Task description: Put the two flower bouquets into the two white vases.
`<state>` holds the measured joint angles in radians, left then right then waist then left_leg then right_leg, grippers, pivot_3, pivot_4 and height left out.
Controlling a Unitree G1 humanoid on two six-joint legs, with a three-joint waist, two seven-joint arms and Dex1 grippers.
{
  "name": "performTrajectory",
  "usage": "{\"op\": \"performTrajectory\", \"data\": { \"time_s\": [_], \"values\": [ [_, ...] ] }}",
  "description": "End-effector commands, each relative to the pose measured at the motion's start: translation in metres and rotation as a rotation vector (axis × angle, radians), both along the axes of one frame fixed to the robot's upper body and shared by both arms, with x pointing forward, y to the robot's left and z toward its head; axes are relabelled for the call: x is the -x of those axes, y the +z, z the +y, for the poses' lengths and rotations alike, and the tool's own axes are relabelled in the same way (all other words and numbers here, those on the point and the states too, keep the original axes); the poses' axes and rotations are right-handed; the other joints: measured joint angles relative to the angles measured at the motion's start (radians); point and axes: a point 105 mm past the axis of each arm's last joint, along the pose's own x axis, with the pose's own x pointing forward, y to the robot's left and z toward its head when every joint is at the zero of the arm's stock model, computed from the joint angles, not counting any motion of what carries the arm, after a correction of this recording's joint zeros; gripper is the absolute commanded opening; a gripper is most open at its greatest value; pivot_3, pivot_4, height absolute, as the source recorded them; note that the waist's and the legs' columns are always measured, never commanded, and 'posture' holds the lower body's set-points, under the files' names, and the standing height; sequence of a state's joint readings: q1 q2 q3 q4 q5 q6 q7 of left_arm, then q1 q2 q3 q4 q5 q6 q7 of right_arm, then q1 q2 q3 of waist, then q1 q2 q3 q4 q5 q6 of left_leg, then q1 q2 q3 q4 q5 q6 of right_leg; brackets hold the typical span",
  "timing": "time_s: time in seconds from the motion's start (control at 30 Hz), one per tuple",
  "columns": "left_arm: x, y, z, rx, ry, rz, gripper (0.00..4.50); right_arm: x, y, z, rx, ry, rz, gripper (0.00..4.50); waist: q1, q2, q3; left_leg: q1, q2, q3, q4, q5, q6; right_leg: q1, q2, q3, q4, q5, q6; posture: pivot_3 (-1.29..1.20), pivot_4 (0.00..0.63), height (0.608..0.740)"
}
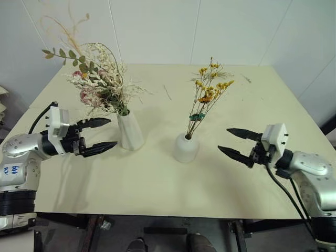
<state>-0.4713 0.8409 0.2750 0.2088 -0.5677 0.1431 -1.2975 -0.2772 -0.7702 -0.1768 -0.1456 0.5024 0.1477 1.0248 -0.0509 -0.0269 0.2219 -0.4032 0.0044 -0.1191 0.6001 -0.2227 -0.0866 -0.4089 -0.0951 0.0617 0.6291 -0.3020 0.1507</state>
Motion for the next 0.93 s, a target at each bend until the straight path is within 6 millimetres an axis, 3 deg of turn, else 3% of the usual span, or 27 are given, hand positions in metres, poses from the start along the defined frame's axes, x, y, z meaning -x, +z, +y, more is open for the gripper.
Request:
{"op": "performTrajectory", "data": {
  "time_s": [0.03,0.13,0.2,0.27,0.4,0.63,0.77,0.93],
  "values": [
    [0.008,0.010,0.015,-0.016,0.030,-0.025,4.12,0.002,0.015,-0.019,0.047,0.011,-0.034,3.28,0.001,0.000,0.000,0.000,0.000,0.000,0.000,0.000,0.000,0.000,0.000,0.000,0.000,0.000,0.000,0.00,0.150,0.740],
    [0.012,0.002,0.026,-0.037,0.050,0.027,4.12,0.002,0.018,-0.024,0.082,0.050,-0.008,3.28,0.000,0.000,0.000,0.000,0.000,0.000,0.000,0.000,0.000,0.000,0.000,0.000,-0.001,0.000,0.000,0.00,0.150,0.740],
    [0.014,-0.004,0.031,-0.052,0.072,0.071,4.12,0.003,0.020,-0.026,0.098,0.081,0.006,3.82,-0.003,0.001,0.000,0.000,0.000,0.001,0.000,0.000,0.000,0.000,0.000,0.000,-0.001,0.000,0.000,0.00,0.150,0.740],
    [0.014,-0.006,0.035,-0.068,0.100,0.081,4.47,0.005,0.019,-0.030,0.131,0.110,0.029,4.46,-0.001,0.001,0.001,0.000,0.001,0.000,-0.001,0.000,0.000,0.000,0.000,0.000,-0.001,0.000,0.000,0.00,0.150,0.740],
    [0.020,-0.012,0.048,-0.072,0.131,0.097,4.49,0.004,0.020,-0.032,0.161,0.129,0.040,4.49,-0.001,0.001,0.001,0.000,0.001,0.001,-0.001,0.000,0.000,0.000,0.000,0.000,-0.001,0.000,0.000,0.00,0.150,0.740],
    [0.019,-0.009,0.043,-0.084,0.090,0.040,4.49,0.012,0.019,-0.034,0.188,0.151,0.047,4.49,0.002,0.001,0.001,0.000,0.001,0.000,-0.001,0.000,0.000,0.000,0.000,-0.001,-0.001,0.000,0.000,0.00,0.150,0.740],
    [0.017,-0.016,0.048,-0.072,0.092,0.088,4.49,0.025,0.009,-0.030,0.222,0.185,0.082,4.49,0.007,0.001,0.001,0.000,0.001,0.000,-0.001,0.000,0.000,0.000,0.000,-0.001,-0.001,0.000,0.000,0.00,0.150,0.740],
    [0.013,-0.024,0.051,-0.076,0.096,0.084,4.49,0.018,0.014,-0.035,0.224,0.108,-0.024,4.49,0.007,0.001,0.001,0.000,0.001,0.001,-0.001,0.000,0.000,0.000,0.000,0.000,-0.001,0.000,0.000,0.00,0.150,0.740]
  ]
}}
